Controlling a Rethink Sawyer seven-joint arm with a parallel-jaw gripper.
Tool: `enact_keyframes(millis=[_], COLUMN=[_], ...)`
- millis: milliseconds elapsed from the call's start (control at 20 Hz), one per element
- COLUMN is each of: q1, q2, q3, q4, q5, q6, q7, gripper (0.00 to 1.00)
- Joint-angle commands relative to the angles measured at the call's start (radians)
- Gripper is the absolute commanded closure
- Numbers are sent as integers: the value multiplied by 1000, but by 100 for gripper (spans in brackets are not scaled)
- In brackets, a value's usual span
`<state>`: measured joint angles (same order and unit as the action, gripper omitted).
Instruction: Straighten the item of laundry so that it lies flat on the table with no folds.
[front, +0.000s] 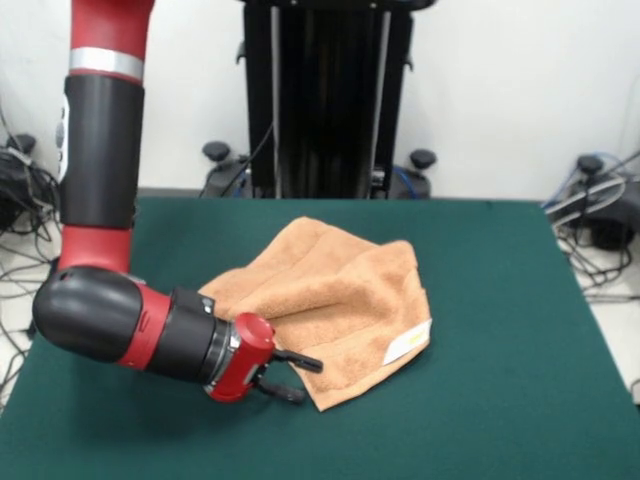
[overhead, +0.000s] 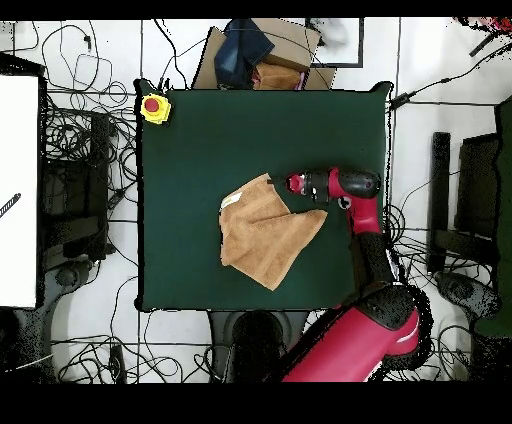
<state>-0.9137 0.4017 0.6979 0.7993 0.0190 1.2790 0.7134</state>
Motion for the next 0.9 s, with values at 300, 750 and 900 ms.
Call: enact_keyframes(millis=[300, 750, 900], q1=[26, 95, 96], q2=[284, 311, 324], q3=[-277, -306, -292], q4=[-226, -349, -370], q5=[-248, -275, -268], q6=[-200, 10, 49], q7=[-136, -129, -162], gripper=[0, 0, 0])
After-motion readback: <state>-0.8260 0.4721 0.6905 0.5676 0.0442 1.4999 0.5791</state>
